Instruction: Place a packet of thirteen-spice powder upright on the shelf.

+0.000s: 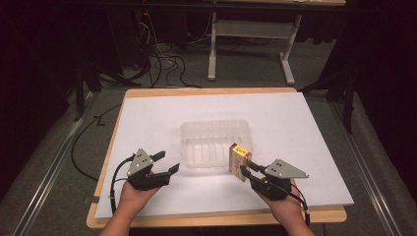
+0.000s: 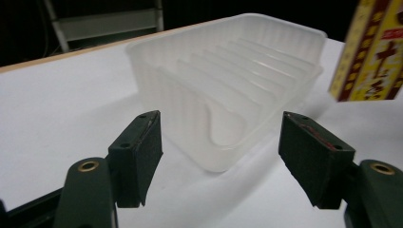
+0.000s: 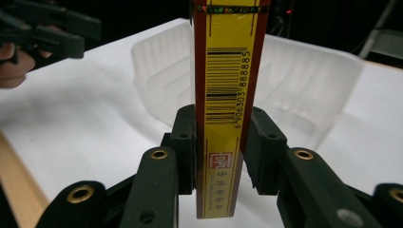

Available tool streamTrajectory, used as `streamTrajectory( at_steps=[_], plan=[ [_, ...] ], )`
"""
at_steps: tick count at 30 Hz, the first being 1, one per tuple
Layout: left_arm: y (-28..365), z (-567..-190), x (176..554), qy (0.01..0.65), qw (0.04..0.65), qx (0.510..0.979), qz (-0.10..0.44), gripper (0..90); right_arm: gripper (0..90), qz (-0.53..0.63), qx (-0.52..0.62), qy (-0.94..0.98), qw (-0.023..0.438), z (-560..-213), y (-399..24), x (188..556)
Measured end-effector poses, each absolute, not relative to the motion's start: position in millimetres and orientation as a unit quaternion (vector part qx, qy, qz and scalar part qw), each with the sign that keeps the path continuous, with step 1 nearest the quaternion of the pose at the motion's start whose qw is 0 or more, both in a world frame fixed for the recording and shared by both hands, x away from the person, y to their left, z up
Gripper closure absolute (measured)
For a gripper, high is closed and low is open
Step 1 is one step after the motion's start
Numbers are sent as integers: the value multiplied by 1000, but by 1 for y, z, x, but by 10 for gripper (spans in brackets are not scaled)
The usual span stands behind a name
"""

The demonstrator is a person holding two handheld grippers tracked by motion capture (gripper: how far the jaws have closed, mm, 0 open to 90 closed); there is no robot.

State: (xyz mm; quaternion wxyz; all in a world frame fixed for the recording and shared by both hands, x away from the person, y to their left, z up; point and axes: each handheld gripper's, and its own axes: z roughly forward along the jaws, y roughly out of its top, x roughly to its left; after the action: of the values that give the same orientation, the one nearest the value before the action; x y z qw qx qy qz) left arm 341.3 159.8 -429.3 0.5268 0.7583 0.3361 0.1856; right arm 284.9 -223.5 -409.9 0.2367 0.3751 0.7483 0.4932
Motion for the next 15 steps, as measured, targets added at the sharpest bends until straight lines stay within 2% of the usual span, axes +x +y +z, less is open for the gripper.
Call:
streamTrajectory(
  at_steps=[6, 15],
  plan=[
    [168, -433, 346, 368, 520, 744, 202, 289, 688, 492, 404, 722, 271, -402, -228, 286],
    [162, -439, 347, 368, 494, 758, 213, 257, 688, 487, 448, 677, 322, -389, -227, 299]
  ],
)
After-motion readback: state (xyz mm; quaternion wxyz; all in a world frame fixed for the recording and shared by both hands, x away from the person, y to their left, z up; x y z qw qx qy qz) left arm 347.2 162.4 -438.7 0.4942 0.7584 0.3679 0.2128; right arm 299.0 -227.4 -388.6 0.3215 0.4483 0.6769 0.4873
